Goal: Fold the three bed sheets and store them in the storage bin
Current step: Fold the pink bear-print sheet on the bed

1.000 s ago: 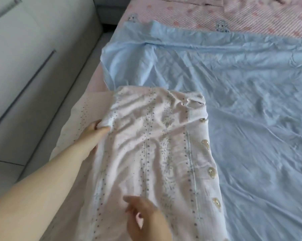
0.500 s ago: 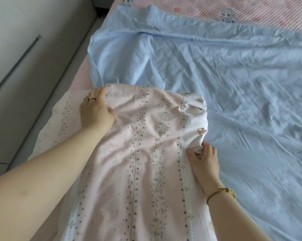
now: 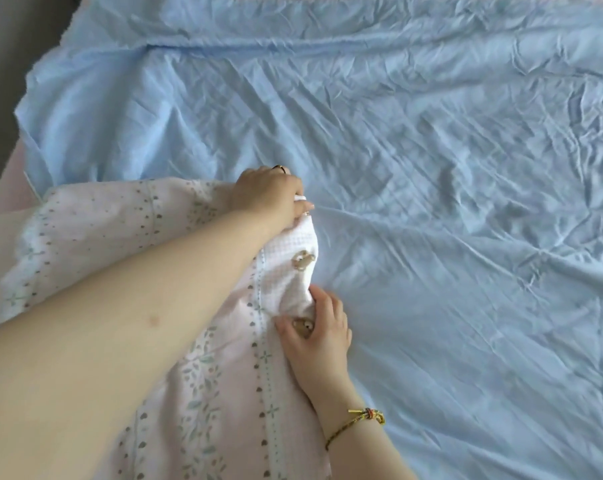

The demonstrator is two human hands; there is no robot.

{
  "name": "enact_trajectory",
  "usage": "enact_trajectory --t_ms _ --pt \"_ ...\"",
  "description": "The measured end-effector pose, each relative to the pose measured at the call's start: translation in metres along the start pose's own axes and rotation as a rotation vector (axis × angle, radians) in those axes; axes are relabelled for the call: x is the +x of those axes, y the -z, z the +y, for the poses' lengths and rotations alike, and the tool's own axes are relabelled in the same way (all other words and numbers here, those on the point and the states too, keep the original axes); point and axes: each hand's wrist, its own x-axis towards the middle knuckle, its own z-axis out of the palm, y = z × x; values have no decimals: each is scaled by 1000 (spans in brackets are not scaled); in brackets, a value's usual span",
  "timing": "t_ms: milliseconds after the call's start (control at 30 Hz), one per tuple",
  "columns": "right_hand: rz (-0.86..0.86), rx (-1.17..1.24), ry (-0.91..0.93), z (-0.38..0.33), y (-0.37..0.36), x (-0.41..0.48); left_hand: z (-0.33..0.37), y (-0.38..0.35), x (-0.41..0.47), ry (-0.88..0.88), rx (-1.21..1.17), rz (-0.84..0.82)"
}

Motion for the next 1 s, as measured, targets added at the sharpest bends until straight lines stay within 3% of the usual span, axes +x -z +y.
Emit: enact_trajectory --t_ms 100,167,300,400,467,600,833,900,1000 --pt "-10 67 -19 -2 2 -3 4 6 7 -17 123 39" --pt "-41 173 -48 -2 6 -3 3 20 14 67 94 115" --pt "-66 241 -68 -5 12 -2 -16 40 24 278 -44 184" --pt "-66 248 -86 -4 12 0 -45 33 21 446 -289 157" --pt "-88 277 -106 -3 15 1 -65 26 -4 485 -385 184" --pt "-144 350 -153 -8 27 -2 -106 18 -101 475 -267 337" --pt "-331 498 -302 -48 30 -4 -147 18 -169 583 -249 136" --pt "-367 450 -243 -65 18 -6 -155 24 -167 581 -299 134" --pt "-275 152 -7 -74 -6 -13 -175 39 -157 597 -427 29"
